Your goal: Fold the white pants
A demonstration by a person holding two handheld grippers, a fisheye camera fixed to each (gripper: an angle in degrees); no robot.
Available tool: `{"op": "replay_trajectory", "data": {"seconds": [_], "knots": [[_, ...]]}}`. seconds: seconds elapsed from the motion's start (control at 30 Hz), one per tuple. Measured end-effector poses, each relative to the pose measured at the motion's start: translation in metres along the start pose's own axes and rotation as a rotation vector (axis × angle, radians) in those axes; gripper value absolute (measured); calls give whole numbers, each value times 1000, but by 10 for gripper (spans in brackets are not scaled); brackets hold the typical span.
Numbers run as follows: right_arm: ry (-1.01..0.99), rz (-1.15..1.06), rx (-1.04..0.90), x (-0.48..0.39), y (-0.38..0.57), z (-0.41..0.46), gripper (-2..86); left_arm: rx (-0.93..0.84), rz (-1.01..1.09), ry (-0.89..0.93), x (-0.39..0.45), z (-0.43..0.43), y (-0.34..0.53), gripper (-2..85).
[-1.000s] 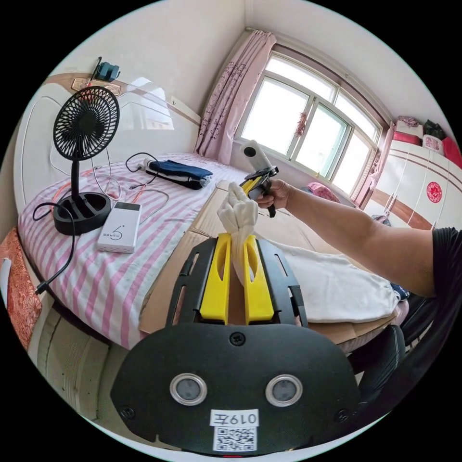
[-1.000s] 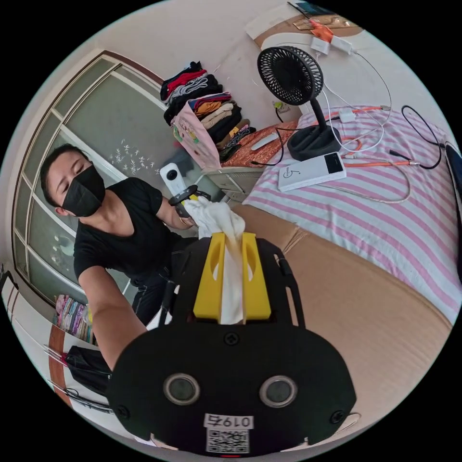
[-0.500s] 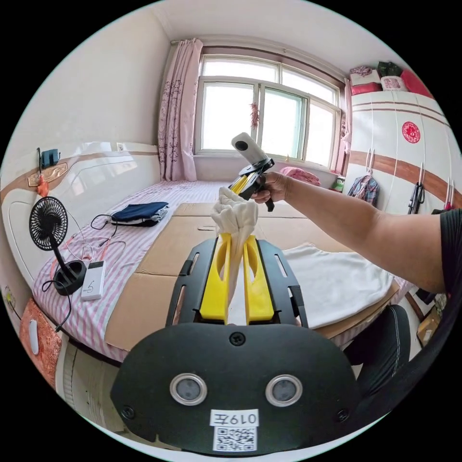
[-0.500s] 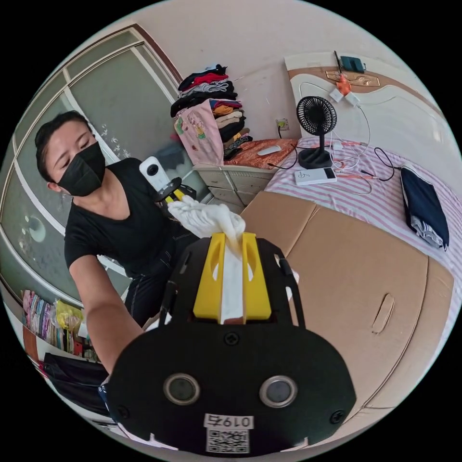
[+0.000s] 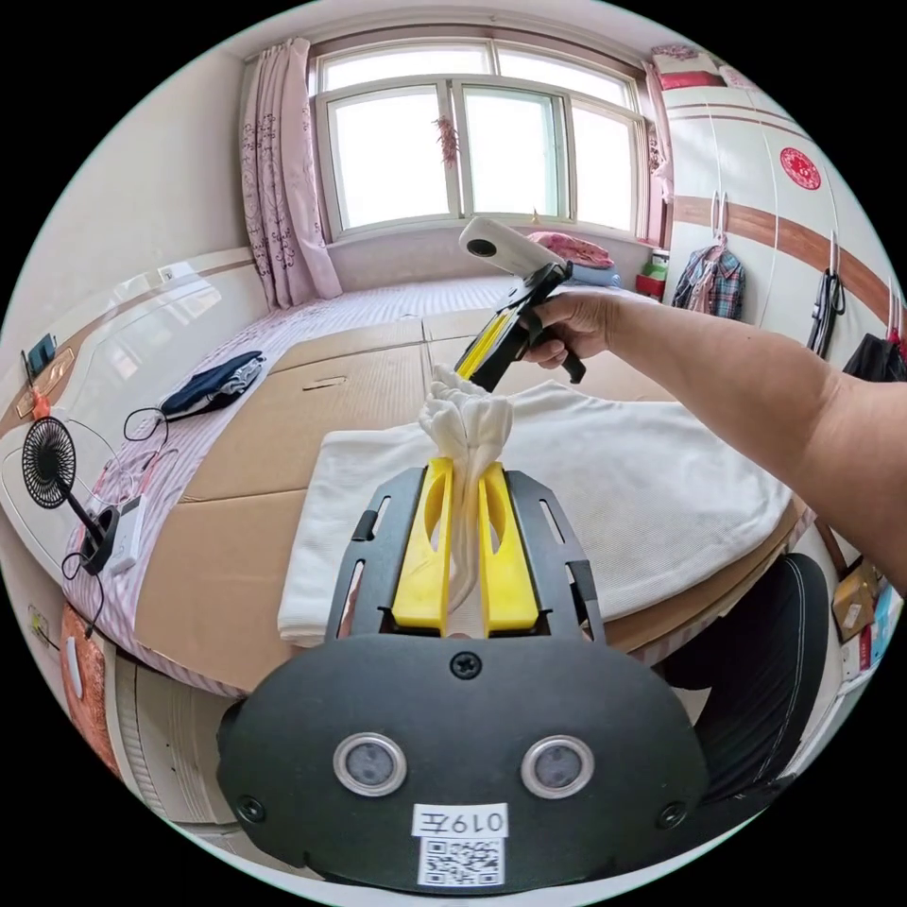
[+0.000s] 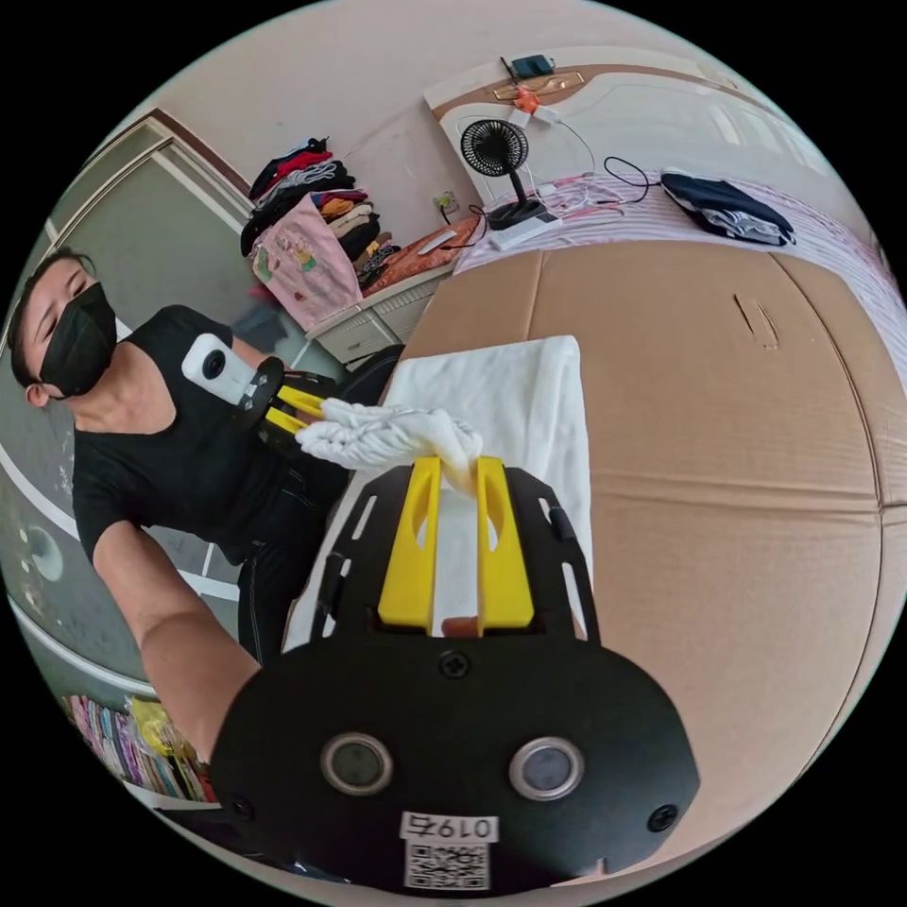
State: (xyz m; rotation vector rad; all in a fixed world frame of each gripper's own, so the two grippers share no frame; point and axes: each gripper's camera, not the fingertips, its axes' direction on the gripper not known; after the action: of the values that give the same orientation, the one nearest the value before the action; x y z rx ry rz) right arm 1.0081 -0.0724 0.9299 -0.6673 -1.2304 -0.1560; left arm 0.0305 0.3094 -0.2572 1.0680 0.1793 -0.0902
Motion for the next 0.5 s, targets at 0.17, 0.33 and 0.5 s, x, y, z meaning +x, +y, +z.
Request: {"op": "replay_trajectory", "data": {"seconds": [0.17,0.33,0.5], "knots": [[9,26,8,-26,4,-10,72,-15,11,16,4,13,-36,6],[14,87,-62,-64,11,-22,80,-36,66,72,12,22,-60,12],[57,151,-94,-104,19,-25,83,-78,77,124,8,34,-86,32]]}}
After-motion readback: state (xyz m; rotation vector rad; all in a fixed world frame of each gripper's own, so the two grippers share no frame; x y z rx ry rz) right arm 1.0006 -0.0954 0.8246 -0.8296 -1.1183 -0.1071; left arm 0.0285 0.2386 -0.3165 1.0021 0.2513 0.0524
